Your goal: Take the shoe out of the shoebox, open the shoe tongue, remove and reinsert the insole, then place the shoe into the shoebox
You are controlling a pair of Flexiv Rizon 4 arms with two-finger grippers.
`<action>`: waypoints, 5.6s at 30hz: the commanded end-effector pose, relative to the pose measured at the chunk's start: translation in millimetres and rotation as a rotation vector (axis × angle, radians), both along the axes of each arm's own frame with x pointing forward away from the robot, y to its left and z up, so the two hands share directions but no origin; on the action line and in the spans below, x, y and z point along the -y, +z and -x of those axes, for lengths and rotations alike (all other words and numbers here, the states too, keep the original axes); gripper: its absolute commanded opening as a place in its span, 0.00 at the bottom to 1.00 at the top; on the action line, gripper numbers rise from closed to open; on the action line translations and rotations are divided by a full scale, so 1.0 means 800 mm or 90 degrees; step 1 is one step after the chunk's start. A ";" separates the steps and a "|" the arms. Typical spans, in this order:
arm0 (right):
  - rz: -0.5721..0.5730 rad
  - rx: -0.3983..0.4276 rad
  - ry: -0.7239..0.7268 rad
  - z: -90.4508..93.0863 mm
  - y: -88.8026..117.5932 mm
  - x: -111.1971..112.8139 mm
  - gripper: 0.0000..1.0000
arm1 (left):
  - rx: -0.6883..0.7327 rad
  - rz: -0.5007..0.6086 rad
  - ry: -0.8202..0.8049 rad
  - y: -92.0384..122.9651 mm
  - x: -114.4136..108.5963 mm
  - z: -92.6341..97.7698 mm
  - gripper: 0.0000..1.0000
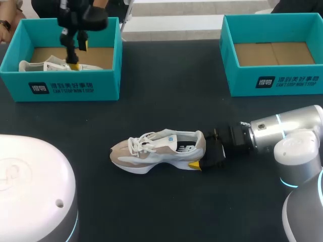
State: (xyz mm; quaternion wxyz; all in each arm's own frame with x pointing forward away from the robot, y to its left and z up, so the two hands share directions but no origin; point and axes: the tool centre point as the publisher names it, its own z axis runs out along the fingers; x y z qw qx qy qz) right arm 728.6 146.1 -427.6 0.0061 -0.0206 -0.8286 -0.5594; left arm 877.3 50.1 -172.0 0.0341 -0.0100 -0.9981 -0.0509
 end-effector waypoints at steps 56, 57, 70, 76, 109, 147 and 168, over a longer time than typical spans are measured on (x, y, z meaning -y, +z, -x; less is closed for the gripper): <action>0.002 0.000 0.000 -0.002 -0.010 -0.010 0.00 | -0.005 -0.100 0.681 0.014 0.168 0.168 1.00; 0.002 0.000 0.000 -0.002 -0.010 -0.010 0.00 | -0.007 -0.098 0.677 0.014 0.173 0.173 1.00; 0.002 0.000 0.000 -0.002 -0.010 -0.010 0.00 | 0.096 -0.121 0.832 -0.021 0.230 0.220 1.00; 0.002 0.000 0.000 -0.002 -0.010 -0.010 0.00 | 0.107 -0.127 0.907 -0.047 0.245 0.218 1.00; 0.002 0.000 0.000 -0.002 -0.010 -0.010 0.00 | 0.236 -0.146 0.988 -0.199 0.316 0.201 1.00; 0.002 0.000 0.000 -0.002 -0.010 -0.010 0.00 | 0.268 -0.243 1.067 -0.201 0.226 0.223 0.85; 0.002 0.000 0.000 -0.002 -0.010 -0.010 0.00 | 0.206 -0.203 1.055 -0.155 0.216 0.241 0.00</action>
